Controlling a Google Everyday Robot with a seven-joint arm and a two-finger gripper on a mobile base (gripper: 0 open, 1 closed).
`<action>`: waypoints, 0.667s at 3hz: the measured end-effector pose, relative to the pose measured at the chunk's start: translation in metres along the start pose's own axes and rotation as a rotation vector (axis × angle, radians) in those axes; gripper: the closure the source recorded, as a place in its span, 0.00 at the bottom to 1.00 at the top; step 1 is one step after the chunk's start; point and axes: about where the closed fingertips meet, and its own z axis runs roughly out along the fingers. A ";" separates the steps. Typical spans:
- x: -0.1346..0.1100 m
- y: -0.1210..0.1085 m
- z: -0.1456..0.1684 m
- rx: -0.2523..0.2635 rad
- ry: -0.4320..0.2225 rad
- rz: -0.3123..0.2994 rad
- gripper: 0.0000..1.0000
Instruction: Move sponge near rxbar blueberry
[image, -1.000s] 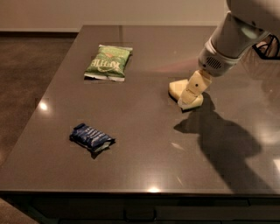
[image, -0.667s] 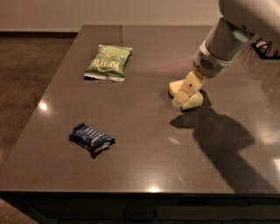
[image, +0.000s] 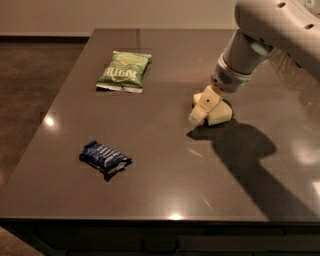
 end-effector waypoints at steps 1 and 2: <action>0.000 0.001 0.009 -0.004 0.022 0.004 0.15; -0.002 0.002 0.010 -0.012 0.030 0.004 0.37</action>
Offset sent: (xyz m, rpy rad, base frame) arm 0.0023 0.0060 -0.0062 -0.0166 0.0388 -0.0009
